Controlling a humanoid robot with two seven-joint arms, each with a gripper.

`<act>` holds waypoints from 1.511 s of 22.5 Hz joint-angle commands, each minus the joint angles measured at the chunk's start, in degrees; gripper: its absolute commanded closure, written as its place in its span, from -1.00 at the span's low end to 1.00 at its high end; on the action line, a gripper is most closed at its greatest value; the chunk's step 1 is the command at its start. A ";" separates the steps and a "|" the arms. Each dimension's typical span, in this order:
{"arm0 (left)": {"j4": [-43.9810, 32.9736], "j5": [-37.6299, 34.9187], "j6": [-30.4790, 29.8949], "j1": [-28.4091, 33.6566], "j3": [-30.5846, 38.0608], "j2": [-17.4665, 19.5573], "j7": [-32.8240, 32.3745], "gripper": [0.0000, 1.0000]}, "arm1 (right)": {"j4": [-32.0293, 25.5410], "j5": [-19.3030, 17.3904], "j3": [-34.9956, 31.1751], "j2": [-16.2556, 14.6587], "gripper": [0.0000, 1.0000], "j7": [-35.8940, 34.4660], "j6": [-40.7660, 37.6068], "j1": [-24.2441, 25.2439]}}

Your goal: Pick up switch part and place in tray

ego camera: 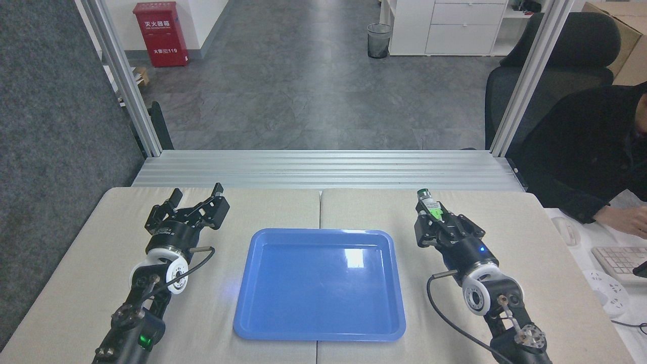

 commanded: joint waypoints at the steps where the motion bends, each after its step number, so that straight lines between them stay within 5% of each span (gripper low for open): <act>1: 0.00 0.00 -0.01 0.00 -0.07 0.00 0.04 -1.00 | -4.50 3.19 19.83 10.32 0.94 2.68 1.73 0.70; 11: 0.00 0.00 -0.01 0.00 0.02 0.00 0.04 -1.00 | 2.08 5.30 27.83 10.58 0.91 7.17 8.57 3.79; 14: 0.00 0.00 -0.01 0.00 0.02 0.00 0.04 -1.00 | 4.11 6.18 28.37 10.58 0.51 8.13 11.30 3.52; 16: 0.00 0.00 -0.01 0.00 0.02 0.00 0.04 -1.00 | 4.29 6.18 28.19 10.58 -0.16 8.05 11.40 3.44; 20: 0.00 0.00 -0.01 0.00 0.02 0.00 0.04 -1.00 | 4.29 6.09 26.88 10.67 -0.65 7.96 11.40 2.21; 22: 0.00 0.00 -0.01 0.00 0.02 0.00 0.04 -1.00 | 4.29 5.74 23.56 10.84 -0.95 7.61 11.48 0.10; 28: 0.00 0.00 -0.01 0.00 0.02 0.00 0.04 -1.00 | 3.59 5.12 2.56 11.90 -0.96 2.77 8.77 -7.72; 34: 0.00 0.00 -0.01 0.00 0.02 0.00 0.04 -1.00 | 3.76 5.13 -14.50 1.55 -0.97 2.42 -4.50 -9.40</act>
